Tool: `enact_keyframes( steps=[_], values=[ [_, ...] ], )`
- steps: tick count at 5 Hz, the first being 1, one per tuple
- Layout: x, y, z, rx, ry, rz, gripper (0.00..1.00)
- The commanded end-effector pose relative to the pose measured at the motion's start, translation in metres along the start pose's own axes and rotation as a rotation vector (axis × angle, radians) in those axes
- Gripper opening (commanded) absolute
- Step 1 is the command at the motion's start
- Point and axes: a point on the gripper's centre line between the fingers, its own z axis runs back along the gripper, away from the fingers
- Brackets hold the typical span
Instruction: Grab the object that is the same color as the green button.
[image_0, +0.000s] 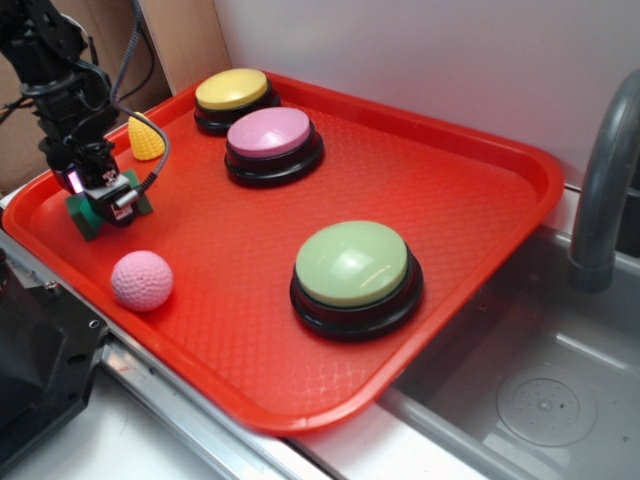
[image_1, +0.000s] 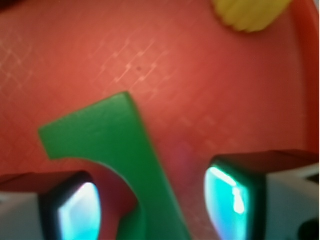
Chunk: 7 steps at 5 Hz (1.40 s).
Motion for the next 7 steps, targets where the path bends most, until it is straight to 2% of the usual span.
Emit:
enact_keyframes(
  steps=[1,3,4,5,6,7],
  values=[
    [0.007,-0.010,0.022,-0.027,-0.013,-0.062,0.00],
    [0.008,-0.032,0.089,-0.026,-0.003,-0.075,0.00],
    [0.018,-0.051,0.127,-0.036,0.024,-0.070,0.00],
    [0.027,-0.075,0.141,0.029,0.024,-0.059,0.00],
    [0.023,-0.068,0.145,0.091,-0.038,0.043,0.00],
    [0.015,-0.058,0.148,0.088,-0.062,0.046,0.00]
  ],
)
